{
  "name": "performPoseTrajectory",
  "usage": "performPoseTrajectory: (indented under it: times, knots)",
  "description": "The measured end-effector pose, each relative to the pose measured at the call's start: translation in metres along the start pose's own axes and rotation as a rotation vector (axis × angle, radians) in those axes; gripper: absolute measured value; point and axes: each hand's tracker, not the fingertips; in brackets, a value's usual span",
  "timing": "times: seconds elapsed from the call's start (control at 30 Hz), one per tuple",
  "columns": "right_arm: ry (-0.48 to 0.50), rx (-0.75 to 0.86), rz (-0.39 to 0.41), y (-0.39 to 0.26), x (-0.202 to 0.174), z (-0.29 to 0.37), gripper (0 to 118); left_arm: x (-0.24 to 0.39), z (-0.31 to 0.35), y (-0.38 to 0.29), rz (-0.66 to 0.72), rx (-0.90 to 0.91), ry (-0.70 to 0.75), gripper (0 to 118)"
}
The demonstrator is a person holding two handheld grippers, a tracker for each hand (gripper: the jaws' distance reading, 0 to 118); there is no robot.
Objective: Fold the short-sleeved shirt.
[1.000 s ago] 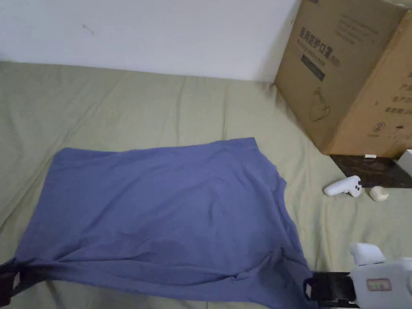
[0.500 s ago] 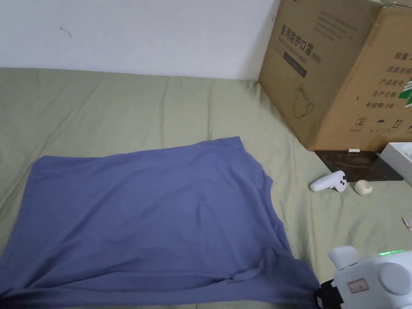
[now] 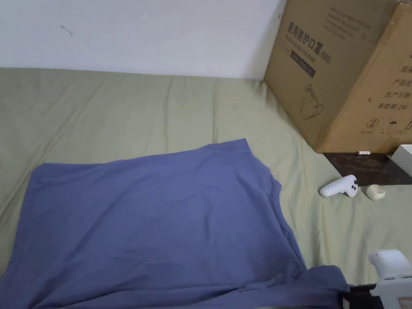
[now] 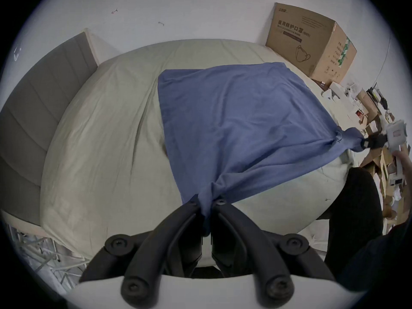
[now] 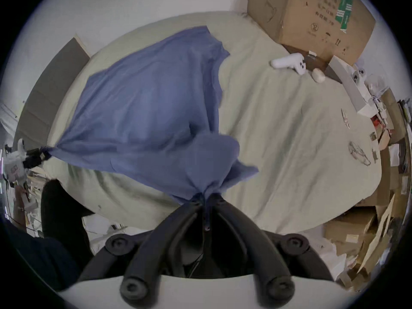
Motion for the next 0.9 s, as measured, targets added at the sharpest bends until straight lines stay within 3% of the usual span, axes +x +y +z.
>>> performPoseTrajectory:
  times: [0.17, 0.37, 0.57, 0.6, 0.63, 0.67, 0.7, 0.73, 0.77, 0.9]
  knots:
    - [-0.045, 0.071, 0.071, 0.082, -0.020, -0.008, 3, -0.008, -0.022, 0.036, -0.029, -0.035, 0.010, 5]
    - [-0.106, 0.086, 0.129, 0.183, -0.037, -0.079, 3, -0.028, -0.070, 0.096, 0.037, -0.102, -0.011, 5]
    - [-0.161, 0.043, 0.102, 0.230, -0.045, -0.151, 4, -0.061, -0.126, 0.132, 0.116, -0.119, -0.024, 12]
    - [-0.173, 0.051, 0.096, 0.230, -0.046, -0.155, 10, -0.063, -0.131, 0.132, 0.119, -0.117, -0.020, 25]
    - [-0.182, 0.068, 0.081, 0.229, -0.046, -0.158, 25, -0.070, -0.139, 0.130, 0.122, -0.108, -0.007, 42]
    - [-0.196, 0.101, 0.054, 0.223, -0.047, -0.159, 52, -0.072, -0.141, 0.129, 0.124, -0.098, 0.006, 63]
    - [-0.199, 0.126, 0.032, 0.218, -0.045, -0.157, 91, -0.074, -0.141, 0.127, 0.138, -0.089, 0.018, 92]
    - [-0.197, 0.154, 0.009, 0.213, -0.044, -0.154, 108, -0.077, -0.139, 0.126, 0.166, -0.079, 0.027, 105]
    - [-0.188, 0.184, -0.006, 0.206, -0.044, -0.149, 117, -0.080, -0.135, 0.121, 0.190, -0.060, 0.019, 108]
    - [-0.126, 0.301, -0.045, 0.167, -0.050, -0.111, 118, -0.090, -0.096, 0.107, 0.301, 0.034, -0.081, 107]
